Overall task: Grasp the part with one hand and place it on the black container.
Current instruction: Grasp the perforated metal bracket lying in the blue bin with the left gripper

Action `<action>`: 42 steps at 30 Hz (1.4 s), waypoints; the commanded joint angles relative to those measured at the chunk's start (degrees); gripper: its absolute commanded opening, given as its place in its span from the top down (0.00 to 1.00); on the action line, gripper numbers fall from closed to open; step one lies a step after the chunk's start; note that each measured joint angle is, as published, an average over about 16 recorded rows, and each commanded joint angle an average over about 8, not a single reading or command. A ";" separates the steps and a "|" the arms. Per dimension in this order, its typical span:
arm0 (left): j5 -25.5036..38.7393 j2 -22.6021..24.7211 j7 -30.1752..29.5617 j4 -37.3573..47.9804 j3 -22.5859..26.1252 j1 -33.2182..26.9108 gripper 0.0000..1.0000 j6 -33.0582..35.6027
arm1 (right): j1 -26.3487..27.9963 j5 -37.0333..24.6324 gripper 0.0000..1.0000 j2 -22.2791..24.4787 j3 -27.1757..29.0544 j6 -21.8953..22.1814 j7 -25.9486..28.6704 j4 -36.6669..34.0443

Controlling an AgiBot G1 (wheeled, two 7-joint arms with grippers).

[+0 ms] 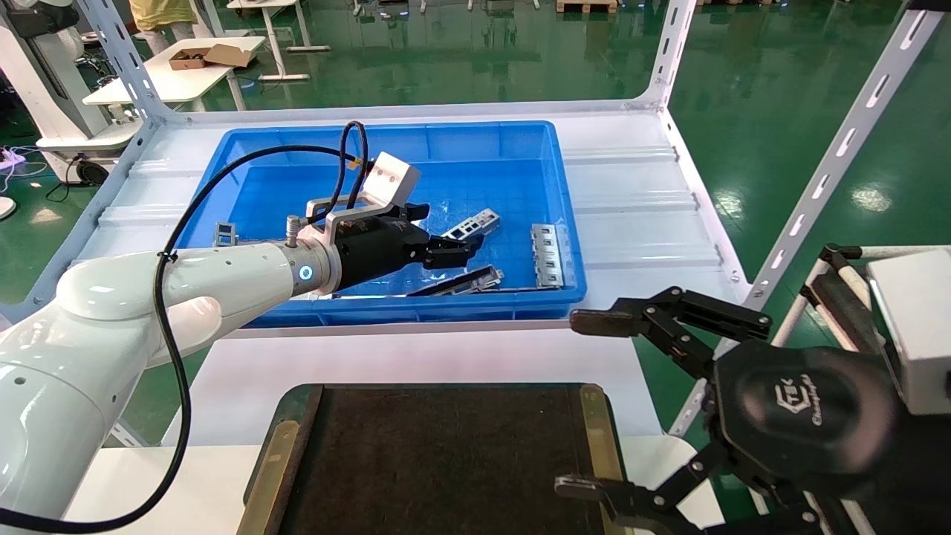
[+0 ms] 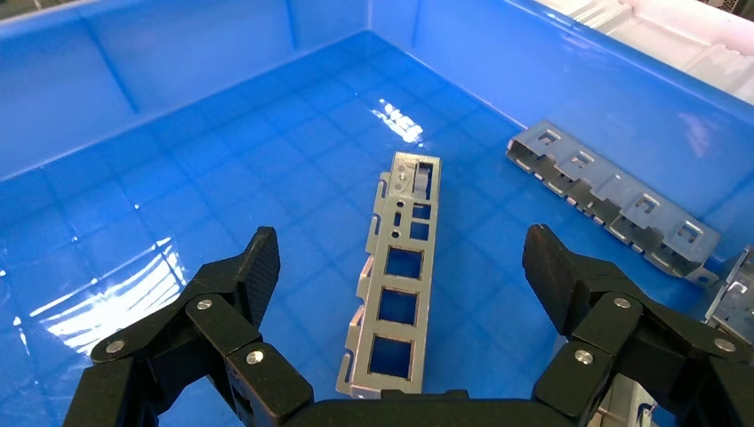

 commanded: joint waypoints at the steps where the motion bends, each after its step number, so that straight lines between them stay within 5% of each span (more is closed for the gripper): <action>1: -0.32 0.14 0.26 0.61 0.12 -0.12 1.00 -0.06 | 0.00 0.00 1.00 0.00 0.00 0.00 0.00 0.00; 42: -6.30 -0.42 0.33 2.13 3.12 1.21 1.00 -0.47 | 0.01 0.03 1.00 0.02 -0.05 0.02 -0.02 0.00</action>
